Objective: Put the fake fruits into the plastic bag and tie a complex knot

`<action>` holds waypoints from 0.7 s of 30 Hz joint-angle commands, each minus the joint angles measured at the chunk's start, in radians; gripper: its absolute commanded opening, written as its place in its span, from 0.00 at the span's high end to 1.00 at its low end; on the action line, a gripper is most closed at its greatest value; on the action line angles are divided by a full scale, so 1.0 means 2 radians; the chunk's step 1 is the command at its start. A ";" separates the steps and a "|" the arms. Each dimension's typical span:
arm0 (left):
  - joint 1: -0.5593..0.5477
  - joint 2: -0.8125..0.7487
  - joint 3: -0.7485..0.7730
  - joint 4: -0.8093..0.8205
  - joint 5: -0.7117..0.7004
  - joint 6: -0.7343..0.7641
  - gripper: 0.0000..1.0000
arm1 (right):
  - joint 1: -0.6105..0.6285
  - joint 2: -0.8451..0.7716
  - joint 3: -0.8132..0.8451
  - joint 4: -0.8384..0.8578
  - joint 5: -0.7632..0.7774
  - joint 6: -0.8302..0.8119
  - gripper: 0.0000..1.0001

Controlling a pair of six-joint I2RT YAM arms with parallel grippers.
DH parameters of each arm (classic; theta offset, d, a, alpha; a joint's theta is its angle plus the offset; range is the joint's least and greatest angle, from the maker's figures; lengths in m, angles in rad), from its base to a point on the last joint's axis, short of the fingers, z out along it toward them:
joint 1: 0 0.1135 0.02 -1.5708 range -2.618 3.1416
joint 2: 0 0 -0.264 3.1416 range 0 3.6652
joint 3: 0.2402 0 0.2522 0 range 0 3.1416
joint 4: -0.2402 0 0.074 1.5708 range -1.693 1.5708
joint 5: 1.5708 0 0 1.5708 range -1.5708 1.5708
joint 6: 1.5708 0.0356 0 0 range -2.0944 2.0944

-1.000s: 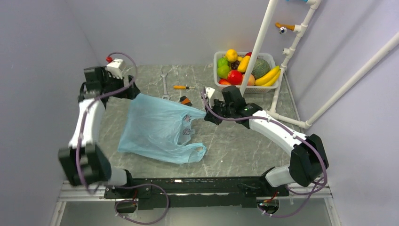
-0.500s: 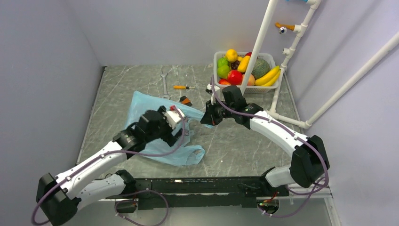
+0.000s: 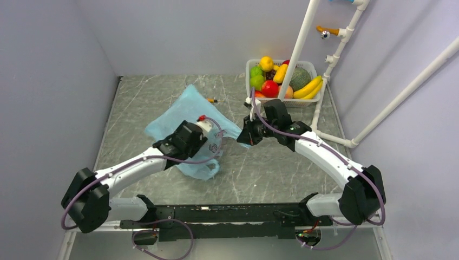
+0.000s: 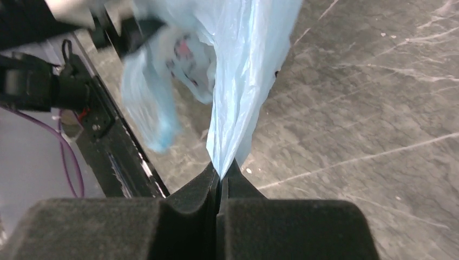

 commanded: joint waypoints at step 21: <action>0.271 -0.049 0.194 -0.251 0.790 0.160 1.00 | 0.056 -0.082 0.041 0.041 0.052 -0.204 0.00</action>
